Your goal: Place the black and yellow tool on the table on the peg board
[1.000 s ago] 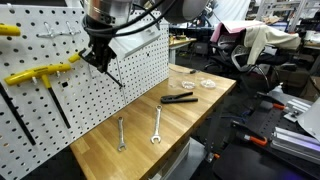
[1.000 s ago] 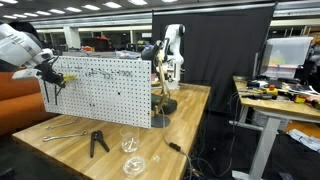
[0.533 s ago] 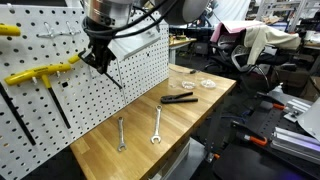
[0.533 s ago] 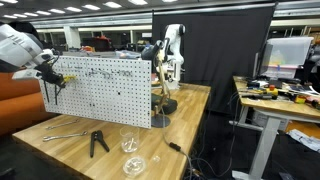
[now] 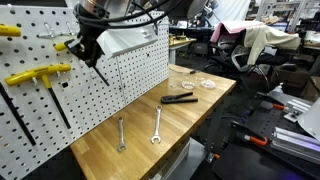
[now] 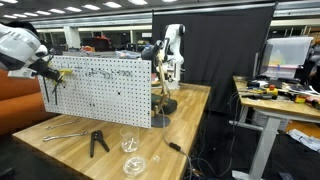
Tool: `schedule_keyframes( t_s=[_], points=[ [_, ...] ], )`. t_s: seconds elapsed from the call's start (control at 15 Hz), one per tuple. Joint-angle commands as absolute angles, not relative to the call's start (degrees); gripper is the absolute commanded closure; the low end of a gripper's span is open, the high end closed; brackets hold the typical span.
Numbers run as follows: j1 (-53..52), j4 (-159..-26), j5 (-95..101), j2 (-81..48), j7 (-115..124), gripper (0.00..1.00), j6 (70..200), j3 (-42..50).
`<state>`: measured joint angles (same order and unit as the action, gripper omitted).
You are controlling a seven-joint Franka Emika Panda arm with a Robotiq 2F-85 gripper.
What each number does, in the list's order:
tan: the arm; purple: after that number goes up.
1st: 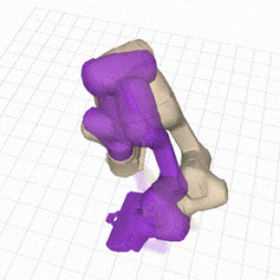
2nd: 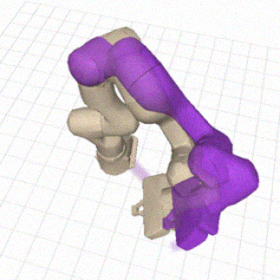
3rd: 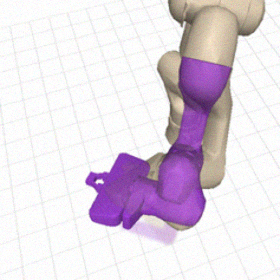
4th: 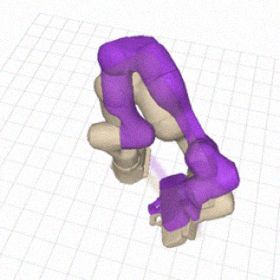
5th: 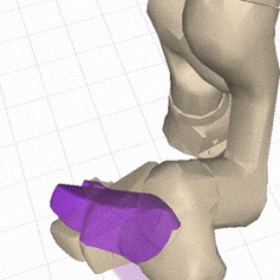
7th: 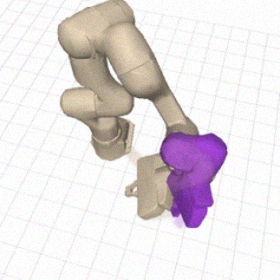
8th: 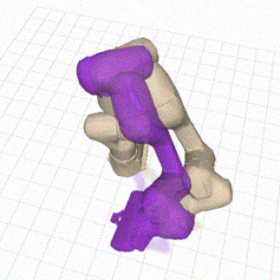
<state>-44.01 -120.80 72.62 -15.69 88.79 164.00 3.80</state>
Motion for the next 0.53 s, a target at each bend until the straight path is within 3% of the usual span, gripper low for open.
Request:
schedule_keyframes(
  t_s=[0.0, 0.47],
  points=[
    [-45.7, -122.7, 81.3, -12.5, 96.7, 0.98, 164.5, 4.8],
    [-45.7, -125.7, 92.6, -8.6, 105.6, 0.98, 164.0, 4.1]
  ],
)
